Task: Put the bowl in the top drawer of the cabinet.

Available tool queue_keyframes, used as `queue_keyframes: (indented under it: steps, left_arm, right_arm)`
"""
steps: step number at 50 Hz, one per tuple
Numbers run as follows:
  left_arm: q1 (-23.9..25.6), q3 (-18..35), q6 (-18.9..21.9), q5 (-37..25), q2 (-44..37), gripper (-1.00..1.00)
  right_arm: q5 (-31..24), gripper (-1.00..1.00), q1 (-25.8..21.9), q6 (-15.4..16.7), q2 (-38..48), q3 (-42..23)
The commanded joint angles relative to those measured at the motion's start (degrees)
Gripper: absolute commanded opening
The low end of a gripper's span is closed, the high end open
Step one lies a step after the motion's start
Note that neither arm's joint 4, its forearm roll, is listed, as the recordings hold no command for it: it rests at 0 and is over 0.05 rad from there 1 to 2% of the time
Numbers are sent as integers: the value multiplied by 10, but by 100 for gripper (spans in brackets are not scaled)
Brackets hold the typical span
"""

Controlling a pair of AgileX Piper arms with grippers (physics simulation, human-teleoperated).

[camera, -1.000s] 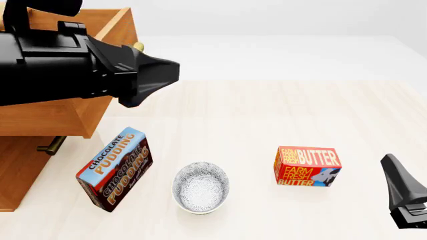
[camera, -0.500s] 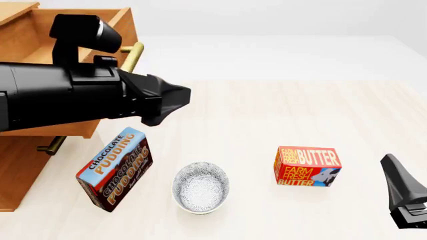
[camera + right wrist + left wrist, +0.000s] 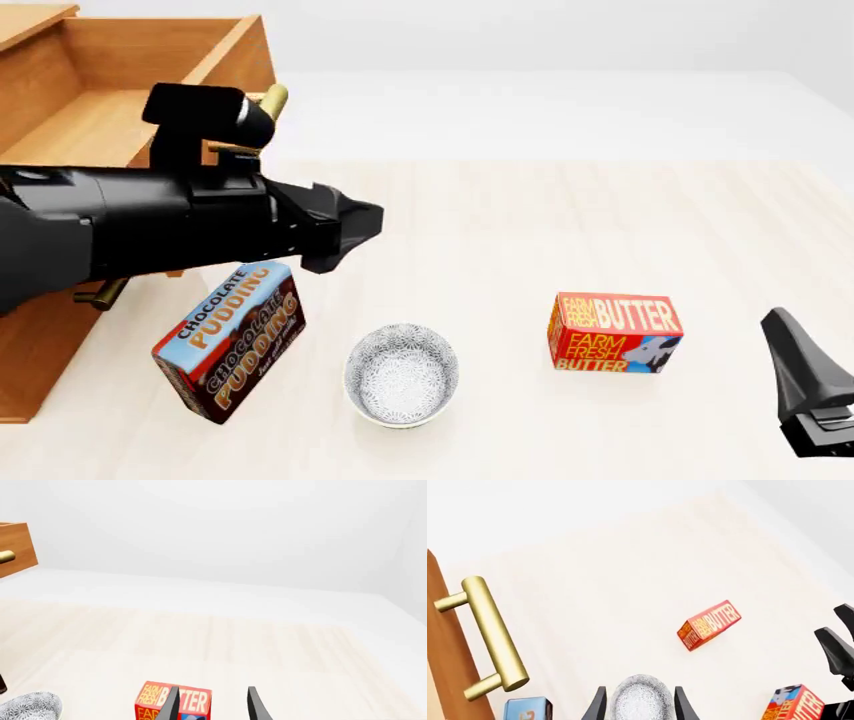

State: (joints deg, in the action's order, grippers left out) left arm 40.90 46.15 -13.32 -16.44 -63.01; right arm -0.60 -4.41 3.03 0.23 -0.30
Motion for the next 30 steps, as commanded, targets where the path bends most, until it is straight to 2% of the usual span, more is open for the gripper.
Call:
queue_keyframes:
  steps: [1, 30]
  left_arm:
    - [-12, -21, -14, 28, -27, 100]
    - [-17, -60, -32, 78, -77, 100]
  right_arm:
    - [0, 100, 0, 0, 0, 0]
    - [0, 100, 0, -1, 0, 0]
